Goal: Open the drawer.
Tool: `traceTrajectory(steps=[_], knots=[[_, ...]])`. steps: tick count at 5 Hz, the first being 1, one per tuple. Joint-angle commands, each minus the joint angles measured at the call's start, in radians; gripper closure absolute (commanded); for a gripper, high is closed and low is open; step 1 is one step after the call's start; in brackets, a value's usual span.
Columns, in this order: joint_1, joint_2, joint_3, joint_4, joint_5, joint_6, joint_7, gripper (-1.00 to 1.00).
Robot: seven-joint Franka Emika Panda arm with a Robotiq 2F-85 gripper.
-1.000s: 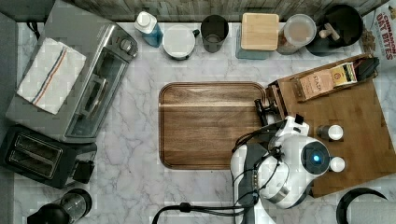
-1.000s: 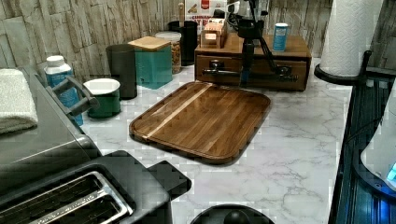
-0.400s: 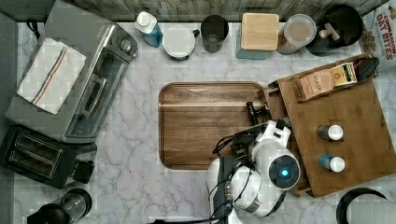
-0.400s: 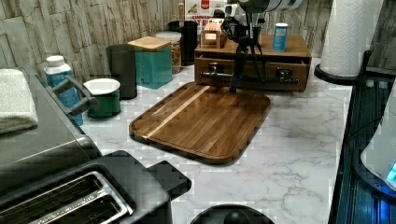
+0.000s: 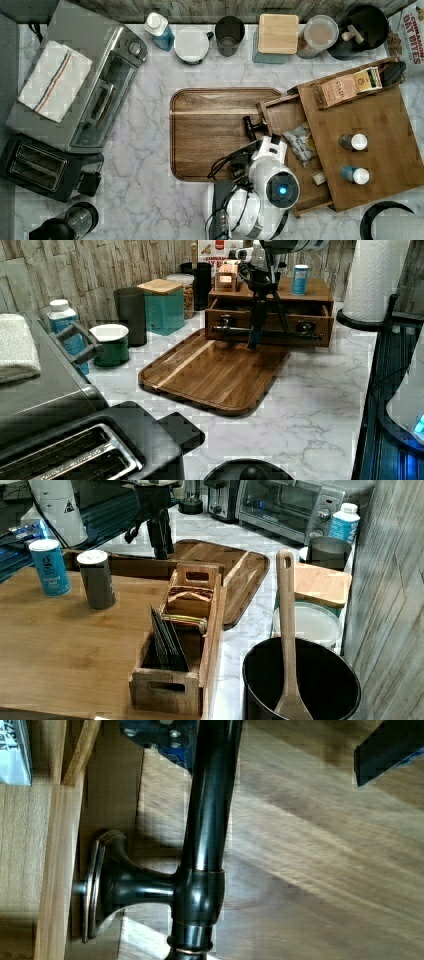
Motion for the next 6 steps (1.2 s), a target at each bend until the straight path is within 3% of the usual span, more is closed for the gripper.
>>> traceTrajectory(steps=[1,2,4,6], knots=[[0.162,-0.105,0.189,-0.214,0.025,0.039,0.335,-1.0],[0.212,-0.116,0.209,-0.224,0.032,0.044,0.425,-1.0],[0.222,-0.149,0.249,-0.201,0.087,-0.032,0.45,-1.0],[0.221,-0.184,0.279,-0.233,0.042,0.05,0.479,-1.0]])
